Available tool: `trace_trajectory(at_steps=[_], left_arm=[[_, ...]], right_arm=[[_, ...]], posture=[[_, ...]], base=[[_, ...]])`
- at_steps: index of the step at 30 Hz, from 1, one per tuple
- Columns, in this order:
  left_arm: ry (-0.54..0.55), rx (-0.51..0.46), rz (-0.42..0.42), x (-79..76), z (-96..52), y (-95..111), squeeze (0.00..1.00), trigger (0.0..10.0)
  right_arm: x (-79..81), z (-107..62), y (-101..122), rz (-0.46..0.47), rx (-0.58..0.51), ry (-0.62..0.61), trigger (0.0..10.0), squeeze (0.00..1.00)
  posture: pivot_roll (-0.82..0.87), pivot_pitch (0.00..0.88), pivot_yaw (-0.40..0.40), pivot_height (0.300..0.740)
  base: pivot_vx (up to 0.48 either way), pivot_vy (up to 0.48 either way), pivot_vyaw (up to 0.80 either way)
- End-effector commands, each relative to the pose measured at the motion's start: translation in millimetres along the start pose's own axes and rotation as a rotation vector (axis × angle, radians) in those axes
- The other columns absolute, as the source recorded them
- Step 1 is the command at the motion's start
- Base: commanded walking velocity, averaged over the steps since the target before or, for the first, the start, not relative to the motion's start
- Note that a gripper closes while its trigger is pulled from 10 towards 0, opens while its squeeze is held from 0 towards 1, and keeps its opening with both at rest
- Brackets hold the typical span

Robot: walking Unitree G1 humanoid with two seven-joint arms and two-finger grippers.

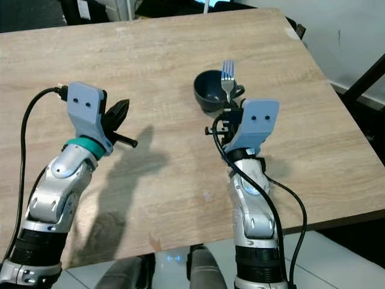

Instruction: Setting the table

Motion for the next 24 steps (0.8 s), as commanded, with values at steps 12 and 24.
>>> trace_trajectory(at_steps=[12,24], left_arm=[[0.009,0.018,0.057,-0.6,-5.0,-7.7,0.0,10.0],[0.013,0.011,0.061,-2.6,-3.2,-6.4,0.0,10.0]], right_arm=[[-7.9,-0.8,-8.1,-0.001,0.017,-0.031,10.0,0.0],[-10.9,0.3,-11.2,0.002,0.022,-0.037,10.0,0.0]], posture=[[-0.08,0.188,0.098,0.74],[-0.09,0.188,0.094,0.74]], base=[[-0.202,0.0,0.0],[-0.316,0.0,0.0]])
Point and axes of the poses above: a point about 5 cm out from each wrist's last joint towards the gripper, its own z axis pointing out of the wrist towards the gripper, its own y axis along the axis of the wrist's last joint, x = y × z, the point moved 5 cm from there along z, pointing out of the wrist towards the gripper, and after that the axes turned 13 degrees about z, right-handed, at the moved point
